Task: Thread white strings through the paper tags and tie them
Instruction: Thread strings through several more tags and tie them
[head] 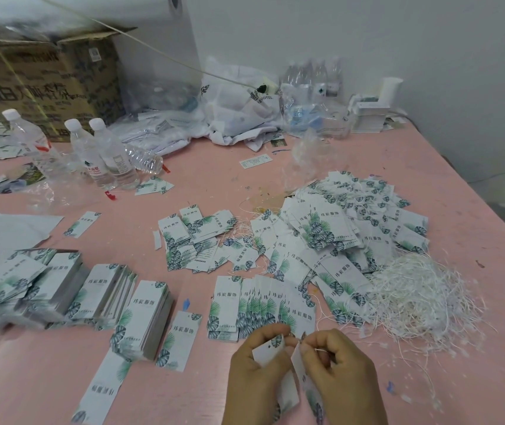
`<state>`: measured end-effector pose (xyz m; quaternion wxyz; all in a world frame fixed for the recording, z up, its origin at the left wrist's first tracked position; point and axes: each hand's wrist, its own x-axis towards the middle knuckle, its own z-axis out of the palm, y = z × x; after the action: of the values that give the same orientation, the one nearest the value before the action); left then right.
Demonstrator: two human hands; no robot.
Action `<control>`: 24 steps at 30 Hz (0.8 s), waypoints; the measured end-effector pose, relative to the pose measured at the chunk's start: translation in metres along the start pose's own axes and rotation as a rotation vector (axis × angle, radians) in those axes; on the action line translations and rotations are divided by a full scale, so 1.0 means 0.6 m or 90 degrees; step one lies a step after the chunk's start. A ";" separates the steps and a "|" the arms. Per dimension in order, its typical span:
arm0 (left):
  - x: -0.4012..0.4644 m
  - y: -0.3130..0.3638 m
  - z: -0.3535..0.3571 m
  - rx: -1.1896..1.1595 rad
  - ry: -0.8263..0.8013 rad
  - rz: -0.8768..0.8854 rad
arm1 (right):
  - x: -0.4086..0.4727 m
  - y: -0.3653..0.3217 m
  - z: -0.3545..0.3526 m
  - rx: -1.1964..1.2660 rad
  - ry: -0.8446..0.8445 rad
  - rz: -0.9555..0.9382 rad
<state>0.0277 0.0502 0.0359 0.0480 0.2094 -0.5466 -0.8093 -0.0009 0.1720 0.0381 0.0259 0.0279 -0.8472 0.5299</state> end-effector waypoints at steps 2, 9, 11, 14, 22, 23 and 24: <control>0.000 -0.003 -0.002 0.012 0.007 0.017 | 0.001 -0.001 -0.003 0.018 -0.008 0.011; -0.004 -0.010 0.007 0.079 0.068 0.053 | 0.003 -0.010 -0.011 0.168 -0.115 0.145; -0.003 -0.008 0.008 0.092 0.082 0.067 | 0.011 -0.004 -0.013 0.381 -0.126 0.297; 0.001 -0.007 0.002 0.094 0.096 0.064 | 0.022 0.015 -0.019 0.704 -0.059 0.464; 0.001 -0.002 0.005 0.063 0.082 0.019 | 0.001 -0.005 -0.017 0.222 -0.059 0.097; 0.000 -0.002 0.006 0.075 0.086 0.026 | -0.001 -0.009 -0.013 0.154 -0.044 0.025; 0.000 -0.001 0.008 0.083 0.094 0.032 | -0.001 -0.012 -0.009 0.109 -0.038 -0.033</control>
<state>0.0260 0.0544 0.0370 0.0949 0.2573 -0.5982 -0.7530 0.0005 0.1737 0.0465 0.0119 0.0674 -0.7981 0.5986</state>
